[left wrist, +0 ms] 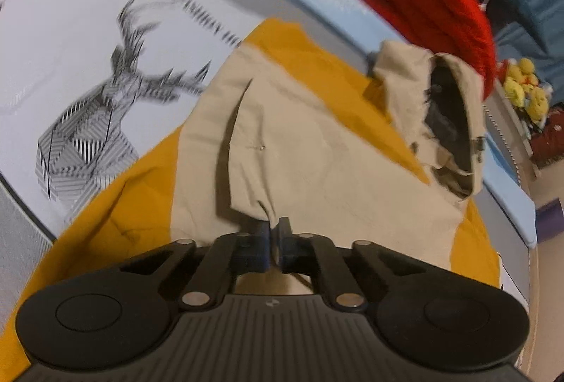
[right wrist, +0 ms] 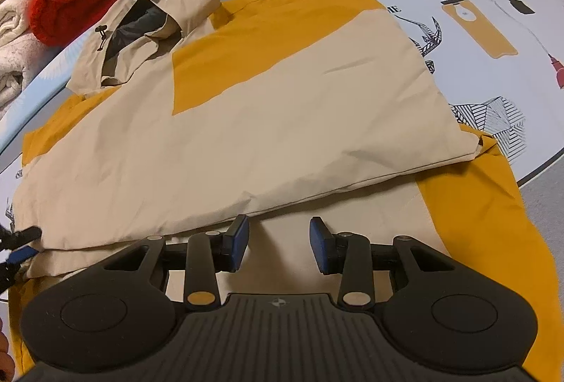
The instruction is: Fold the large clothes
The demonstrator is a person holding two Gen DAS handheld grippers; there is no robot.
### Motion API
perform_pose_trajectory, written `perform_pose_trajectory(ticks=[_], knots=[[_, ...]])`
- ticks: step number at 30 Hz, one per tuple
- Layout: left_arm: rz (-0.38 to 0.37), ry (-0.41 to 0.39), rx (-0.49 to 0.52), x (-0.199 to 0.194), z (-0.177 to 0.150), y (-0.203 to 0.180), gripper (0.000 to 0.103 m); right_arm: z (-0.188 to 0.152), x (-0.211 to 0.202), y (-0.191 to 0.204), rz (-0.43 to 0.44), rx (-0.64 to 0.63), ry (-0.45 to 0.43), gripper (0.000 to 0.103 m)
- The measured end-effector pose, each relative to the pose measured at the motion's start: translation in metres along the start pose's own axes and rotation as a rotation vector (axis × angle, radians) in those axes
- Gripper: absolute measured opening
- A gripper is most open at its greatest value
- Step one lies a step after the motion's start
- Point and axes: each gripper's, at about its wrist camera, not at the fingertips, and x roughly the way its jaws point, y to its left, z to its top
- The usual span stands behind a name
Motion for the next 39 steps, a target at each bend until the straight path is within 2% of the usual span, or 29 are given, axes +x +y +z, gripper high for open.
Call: perform_pose_trajectory(ticks=[3,5,6,8,11,14,16,18,20,22,24,25,28,30,32,39], knots=[[-0.013,-0.075,0.043,-0.028,-0.001,-0.014,0.001,0.003,-0.001,-0.002,-0.004,0.009,-0.008,0.04],[0.006,-0.114,0.098,-0.045,-0.006,-0.025,0.001,0.006,-0.005,-0.006,0.001,0.033,-0.034,0.04],[0.022,-0.125,0.119,-0.051,-0.009,-0.029,0.002,0.008,-0.008,-0.009,0.004,0.051,-0.051,0.04],[0.05,-0.097,0.121,-0.051,-0.015,-0.028,0.003,0.011,-0.011,-0.014,0.002,0.078,-0.077,0.04],[0.129,-0.069,0.112,-0.046,-0.014,-0.021,0.015,0.014,-0.01,-0.026,-0.024,0.13,-0.074,0.039],[0.21,-0.136,0.144,-0.052,-0.01,-0.021,0.017,0.013,-0.011,-0.035,-0.104,0.173,-0.07,0.039],[0.211,-0.183,0.18,-0.057,-0.007,-0.026,0.017,0.012,-0.018,-0.034,-0.142,0.188,-0.103,0.039],[0.189,-0.2,0.204,-0.056,-0.007,-0.029,0.017,0.013,-0.029,-0.028,-0.172,0.158,-0.171,0.039],[0.155,-0.176,0.204,-0.046,-0.007,-0.029,0.018,0.014,-0.039,-0.019,-0.177,0.11,-0.258,0.039],[0.135,-0.086,0.176,-0.023,-0.005,-0.022,0.031,0.015,-0.04,-0.018,-0.11,0.093,-0.299,0.04],[0.16,0.015,0.13,-0.002,-0.008,-0.013,0.03,0.018,-0.028,-0.02,-0.071,0.084,-0.256,0.041],[0.178,0.03,0.12,0.004,-0.01,-0.008,0.028,0.02,-0.017,-0.023,-0.061,0.091,-0.204,0.041],[0.181,-0.002,0.152,-0.006,-0.008,-0.02,0.032,0.019,0.017,-0.039,-0.101,0.135,-0.028,0.041],[0.153,-0.053,0.19,-0.016,-0.007,-0.029,0.033,0.019,0.014,-0.042,-0.107,0.153,-0.03,0.041],[0.155,-0.093,0.235,-0.022,-0.008,-0.037,0.034,0.022,0.004,-0.035,-0.101,0.116,-0.06,0.041],[0.119,-0.148,0.306,-0.048,-0.019,-0.053,0.034,0.025,-0.033,-0.008,-0.123,-0.072,-0.177,0.041]])
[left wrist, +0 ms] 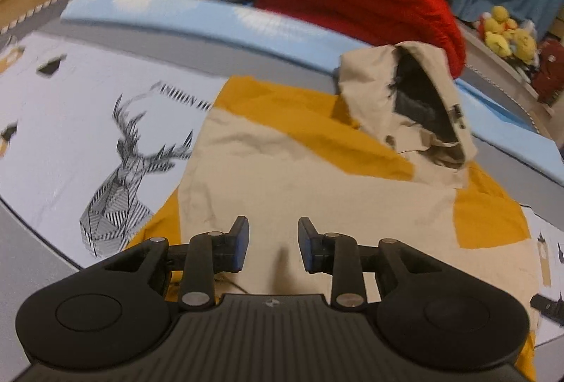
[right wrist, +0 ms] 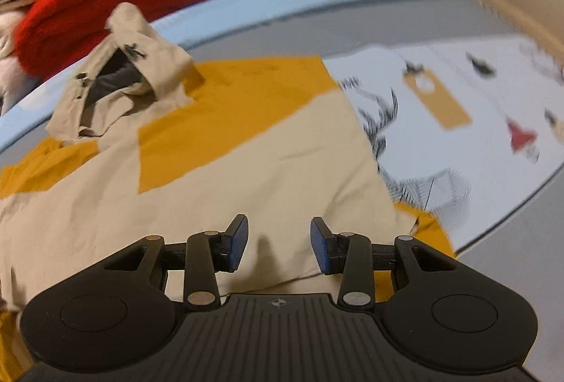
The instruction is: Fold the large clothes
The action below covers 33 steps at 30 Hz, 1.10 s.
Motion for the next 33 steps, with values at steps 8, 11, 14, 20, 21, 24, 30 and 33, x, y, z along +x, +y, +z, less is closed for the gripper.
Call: perform_pose_trajectory(ticks=[8,11,14,20,21,24,30,33], knots=[[-0.05,-0.084,0.13,-0.045,-0.01,-0.024,0.035,-0.002,-0.039,0.005,-0.021,-0.141,-0.067,0.041],[-0.058,-0.116,0.181,-0.058,-0.018,-0.034,0.043,-0.006,-0.052,0.004,-0.028,-0.165,-0.085,0.041],[-0.061,-0.154,0.242,-0.07,-0.025,-0.045,0.043,-0.01,-0.062,-0.001,-0.022,-0.168,-0.094,0.041],[-0.082,-0.23,0.326,-0.091,-0.036,-0.067,0.043,-0.015,-0.074,-0.012,-0.019,-0.162,-0.097,0.041],[-0.085,-0.237,0.337,-0.093,-0.037,-0.07,0.043,-0.016,-0.076,-0.014,-0.019,-0.162,-0.1,0.041],[-0.098,-0.246,0.357,-0.097,-0.036,-0.08,0.043,-0.016,-0.079,-0.019,-0.023,-0.164,-0.105,0.041],[-0.133,-0.192,0.338,-0.1,-0.007,-0.101,0.033,-0.012,-0.076,-0.027,-0.016,-0.16,-0.094,0.041],[-0.194,-0.114,0.287,-0.08,0.027,-0.119,0.022,-0.005,-0.073,-0.033,0.005,-0.145,-0.078,0.041]])
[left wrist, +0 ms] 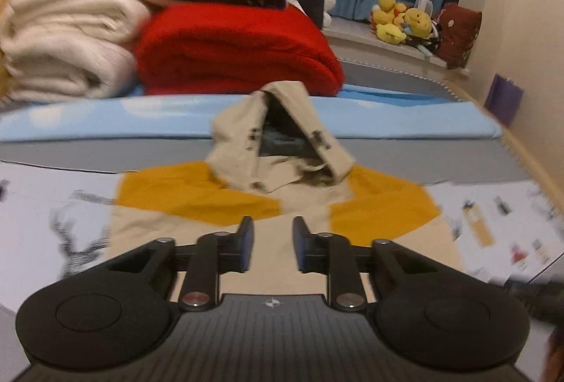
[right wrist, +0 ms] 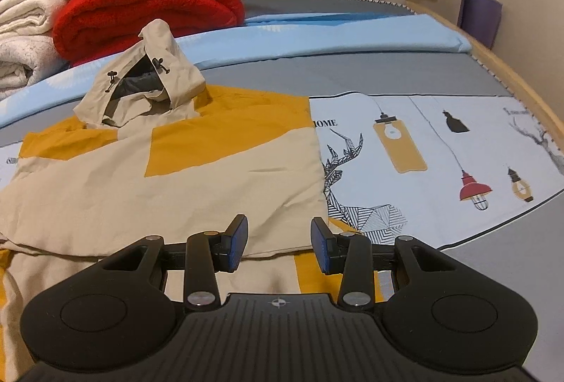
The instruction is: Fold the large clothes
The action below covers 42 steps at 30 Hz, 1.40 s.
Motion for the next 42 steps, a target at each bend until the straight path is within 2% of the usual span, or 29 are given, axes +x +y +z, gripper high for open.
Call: perform_pose_trajectory(ticks=[4,6,8,13,15,17,18,19,21,22,24,30,32,34,35,37,39,42], knots=[[0.032,0.017,0.027,0.055,0.054,-0.009,0.017,0.006,0.006,-0.008,0.013,0.017,0.004,0.041],[0.047,0.046,0.013,0.091,0.076,-0.008,0.017,0.007,0.011,-0.012,0.024,0.027,0.016,0.036],[0.056,0.072,-0.017,0.131,0.097,-0.003,0.017,0.008,0.015,-0.015,0.04,0.039,0.019,0.006],[0.107,0.072,-0.005,0.225,0.132,0.008,0.017,0.01,0.025,-0.019,0.05,0.052,0.025,0.005],[0.106,0.081,-0.02,0.257,0.142,0.011,0.018,0.011,0.031,-0.02,0.051,0.057,0.037,0.006],[0.133,0.067,-0.026,0.287,0.151,0.014,0.022,0.012,0.037,-0.021,0.044,0.06,0.048,0.007],[0.137,0.068,-0.021,0.302,0.155,0.015,0.032,0.013,0.039,-0.021,0.042,0.057,0.053,0.007],[0.148,0.071,-0.014,0.317,0.159,0.015,0.048,0.014,0.042,-0.021,0.038,0.056,0.058,0.007],[0.21,0.075,0.003,0.344,0.164,0.015,0.069,0.015,0.047,-0.021,0.038,0.061,0.067,0.007],[0.23,0.079,0.005,0.356,0.166,0.015,0.074,0.016,0.05,-0.021,0.039,0.065,0.071,0.007],[0.248,0.091,0.009,0.378,0.169,0.015,0.078,0.017,0.053,-0.021,0.038,0.072,0.076,0.007],[0.321,0.087,0.116,0.42,0.176,0.003,0.079,0.017,0.061,-0.017,0.035,0.062,0.092,0.008],[0.321,0.077,0.149,0.423,0.18,0.001,0.071,0.016,0.063,-0.016,0.033,0.053,0.098,0.008],[0.31,0.108,0.216,0.422,0.178,-0.001,0.0,0.016,0.063,-0.016,0.03,0.05,0.099,0.008],[0.329,0.131,0.25,0.42,0.178,-0.001,0.0,0.016,0.062,-0.016,0.029,0.052,0.097,0.008],[0.318,0.102,0.262,0.396,0.181,0.002,0.0,0.017,0.061,-0.018,0.024,0.059,0.094,0.008],[0.219,0.028,0.242,0.352,0.187,0.004,0.0,0.019,0.06,-0.019,0.026,0.066,0.093,0.008],[0.062,-0.093,0.322,0.263,0.175,-0.005,0.0,0.024,0.053,-0.021,0.037,0.081,0.074,0.008]])
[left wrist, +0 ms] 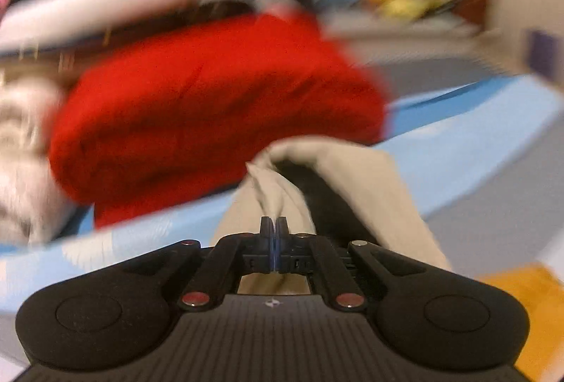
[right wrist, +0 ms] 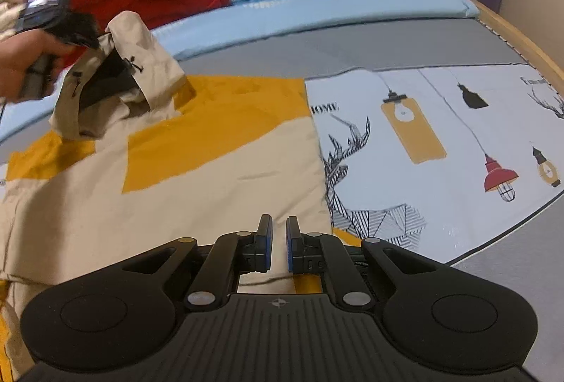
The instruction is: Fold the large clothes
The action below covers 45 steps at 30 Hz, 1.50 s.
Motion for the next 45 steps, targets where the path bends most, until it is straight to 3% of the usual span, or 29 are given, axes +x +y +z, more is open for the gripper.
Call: perform_pose_trajectory(ticks=[3,5,7,9,11,13,16,17,19,21,23,26,28,30,33,35,36,37,38,39,40,42,45], knots=[[-0.13,-0.096,0.093,-0.107,-0.034,-0.004,0.0,0.005,-0.01,-0.002,0.011,0.027,-0.029,0.008],[-0.217,-0.125,0.196,-0.176,-0.084,-0.007,0.0,0.007,-0.017,-0.005,0.02,0.057,-0.049,0.008],[-0.232,-0.05,0.277,-0.216,-0.142,-0.006,0.001,0.008,-0.026,-0.007,0.026,0.089,-0.078,0.008],[-0.158,0.072,0.311,-0.24,-0.193,0.001,0.001,0.008,-0.035,-0.01,0.028,0.124,-0.114,0.008],[-0.09,0.146,0.2,-0.264,-0.219,0.018,0.001,0.006,-0.042,-0.015,0.028,0.154,-0.148,0.018],[-0.068,0.136,0.046,-0.291,-0.223,0.029,0.002,0.004,-0.047,-0.019,0.024,0.184,-0.165,0.027],[-0.044,0.095,-0.118,-0.315,-0.216,0.029,0.007,0.003,-0.049,-0.024,0.044,0.213,-0.174,0.027],[-0.042,0.087,-0.154,-0.318,-0.214,0.024,0.01,0.003,-0.049,-0.024,0.057,0.219,-0.175,0.027],[-0.052,0.064,-0.226,-0.312,-0.211,0.019,0.035,0.002,-0.046,-0.023,0.095,0.232,-0.168,0.028],[-0.066,0.081,-0.253,-0.294,-0.207,0.009,0.05,0.002,-0.041,-0.019,0.149,0.25,-0.147,0.028],[-0.087,0.138,-0.263,-0.266,-0.2,0.0,0.053,0.001,-0.037,-0.013,0.198,0.264,-0.125,0.028],[-0.194,0.269,-0.392,-0.225,-0.197,0.002,0.063,-0.001,-0.031,-0.002,0.274,0.282,-0.08,0.029],[-0.149,0.319,-0.438,-0.203,-0.188,0.005,0.071,0.0,-0.028,0.004,0.296,0.284,-0.06,0.031],[-0.168,0.328,-0.597,-0.189,-0.184,0.018,0.081,0.002,-0.025,0.009,0.304,0.271,-0.052,0.032],[-0.305,0.362,-0.942,-0.171,-0.19,0.049,0.087,0.003,-0.022,0.015,0.315,0.257,-0.043,0.032],[-0.292,0.405,-1.084,-0.154,-0.195,0.062,0.088,0.004,-0.019,0.017,0.326,0.251,-0.032,0.032],[-0.272,0.431,-1.139,-0.144,-0.198,0.066,0.087,0.004,-0.019,0.018,0.33,0.246,-0.027,0.032],[-0.251,0.451,-1.195,-0.131,-0.2,0.069,0.071,0.004,-0.018,0.018,0.334,0.241,-0.024,0.032],[-0.248,0.46,-1.227,-0.118,-0.198,0.071,0.052,0.005,-0.018,0.019,0.338,0.237,-0.022,0.032],[-0.262,0.471,-1.248,-0.105,-0.191,0.073,0.015,0.004,-0.016,0.02,0.339,0.235,-0.02,0.032],[-0.283,0.459,-1.251,-0.095,-0.179,0.073,0.004,0.004,-0.016,0.021,0.34,0.234,-0.019,0.032],[-0.322,0.343,-1.18,-0.094,-0.144,0.072,0.002,0.004,-0.016,0.022,0.341,0.236,-0.016,0.032],[-0.477,0.1,-1.059,-0.124,-0.093,0.067,0.003,0.003,-0.015,0.023,0.344,0.236,-0.014,0.032]])
